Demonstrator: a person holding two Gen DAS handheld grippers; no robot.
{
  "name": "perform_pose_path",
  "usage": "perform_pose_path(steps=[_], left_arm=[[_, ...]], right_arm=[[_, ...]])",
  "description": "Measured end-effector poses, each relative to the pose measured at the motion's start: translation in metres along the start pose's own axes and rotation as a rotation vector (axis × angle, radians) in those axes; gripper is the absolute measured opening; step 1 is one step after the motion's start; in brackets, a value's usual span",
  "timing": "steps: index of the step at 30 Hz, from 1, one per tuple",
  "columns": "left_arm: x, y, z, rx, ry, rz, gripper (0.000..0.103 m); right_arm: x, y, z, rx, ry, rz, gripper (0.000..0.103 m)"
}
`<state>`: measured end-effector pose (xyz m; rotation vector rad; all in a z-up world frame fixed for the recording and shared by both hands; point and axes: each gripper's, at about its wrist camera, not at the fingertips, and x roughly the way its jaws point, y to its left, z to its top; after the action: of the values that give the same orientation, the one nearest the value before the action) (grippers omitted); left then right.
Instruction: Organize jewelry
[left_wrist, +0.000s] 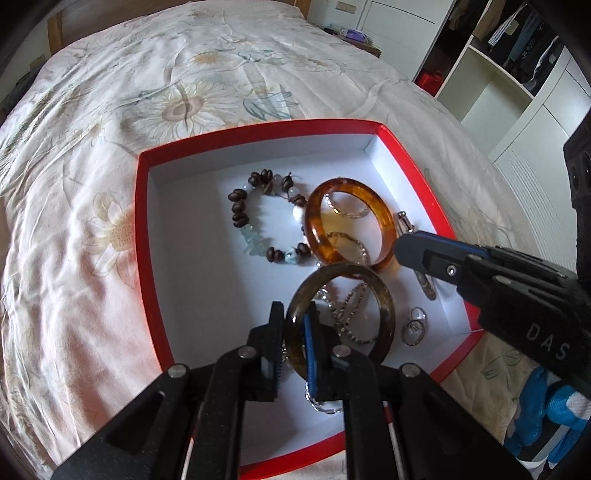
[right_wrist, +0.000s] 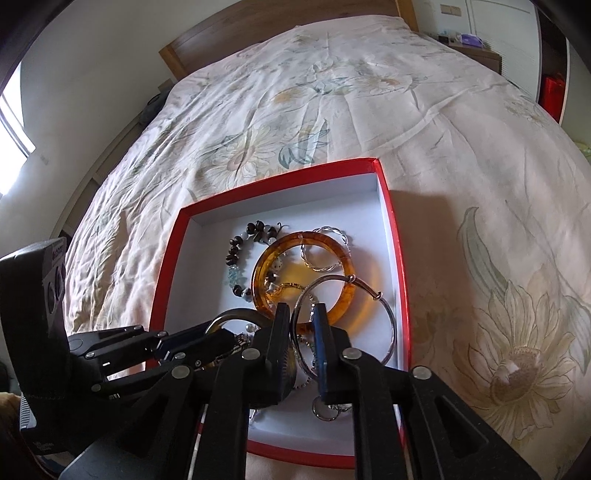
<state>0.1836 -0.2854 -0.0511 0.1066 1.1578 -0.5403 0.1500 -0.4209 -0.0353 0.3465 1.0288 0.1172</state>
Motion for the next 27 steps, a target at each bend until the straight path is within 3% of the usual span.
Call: perform_pose_path(steps=[13, 23, 27], left_arm=[[-0.028, -0.003, -0.006, -0.003, -0.024, -0.034, 0.026], [-0.095, 0.012, -0.026, -0.057, -0.124, -0.026, 0.038], [-0.128, 0.021, -0.040, -0.083, -0.182, 0.000, 0.043]], right_arm=[[-0.026, -0.005, -0.010, 0.033, -0.023, -0.029, 0.024], [-0.071, 0.020, -0.024, 0.023, -0.082, -0.046, 0.031], [-0.097, 0.046, -0.034, -0.011, -0.126, -0.049, 0.046]])
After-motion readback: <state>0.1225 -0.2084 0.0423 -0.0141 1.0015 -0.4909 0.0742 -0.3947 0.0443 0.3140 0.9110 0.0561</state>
